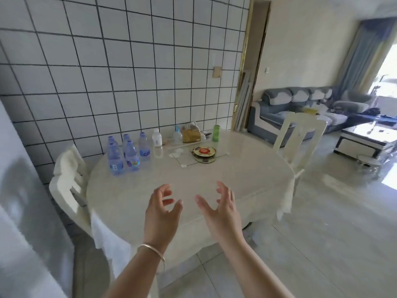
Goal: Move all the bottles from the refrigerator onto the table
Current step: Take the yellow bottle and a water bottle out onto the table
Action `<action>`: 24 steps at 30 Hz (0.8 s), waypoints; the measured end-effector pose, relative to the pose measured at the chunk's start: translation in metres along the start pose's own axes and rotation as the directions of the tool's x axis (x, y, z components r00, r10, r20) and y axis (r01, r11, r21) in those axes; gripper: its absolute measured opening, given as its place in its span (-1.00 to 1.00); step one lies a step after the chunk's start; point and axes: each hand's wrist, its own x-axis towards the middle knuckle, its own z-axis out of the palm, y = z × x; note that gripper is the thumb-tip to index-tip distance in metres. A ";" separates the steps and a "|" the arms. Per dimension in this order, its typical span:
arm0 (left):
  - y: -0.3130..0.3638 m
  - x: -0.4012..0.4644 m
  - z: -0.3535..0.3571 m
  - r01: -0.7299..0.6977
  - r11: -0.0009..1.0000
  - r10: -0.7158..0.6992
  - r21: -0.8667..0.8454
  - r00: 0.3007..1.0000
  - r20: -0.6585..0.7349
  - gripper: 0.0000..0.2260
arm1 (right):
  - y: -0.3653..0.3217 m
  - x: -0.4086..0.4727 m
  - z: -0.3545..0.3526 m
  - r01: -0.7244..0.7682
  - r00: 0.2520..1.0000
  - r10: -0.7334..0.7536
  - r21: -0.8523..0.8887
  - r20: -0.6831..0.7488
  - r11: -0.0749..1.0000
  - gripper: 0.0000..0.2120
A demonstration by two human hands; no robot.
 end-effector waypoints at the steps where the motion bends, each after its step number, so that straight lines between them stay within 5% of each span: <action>1: 0.005 -0.011 -0.006 -0.009 1.000 0.009 -0.002 1.000 0.008 -0.64 | -0.002 -0.014 -0.005 0.001 1.000 -0.001 -0.003 -0.008 1.000 -0.29; 14: 0.045 -0.179 -0.128 0.008 0.998 -0.014 -0.070 0.996 -0.087 -0.71 | -0.049 -0.206 -0.004 0.112 0.987 -0.117 0.046 0.112 0.993 -0.37; 24: 0.015 -0.218 -0.341 -0.001 1.000 -0.002 -0.009 0.935 -0.356 -0.76 | -0.171 -0.324 0.100 0.256 0.911 -0.312 0.222 0.271 0.941 -0.57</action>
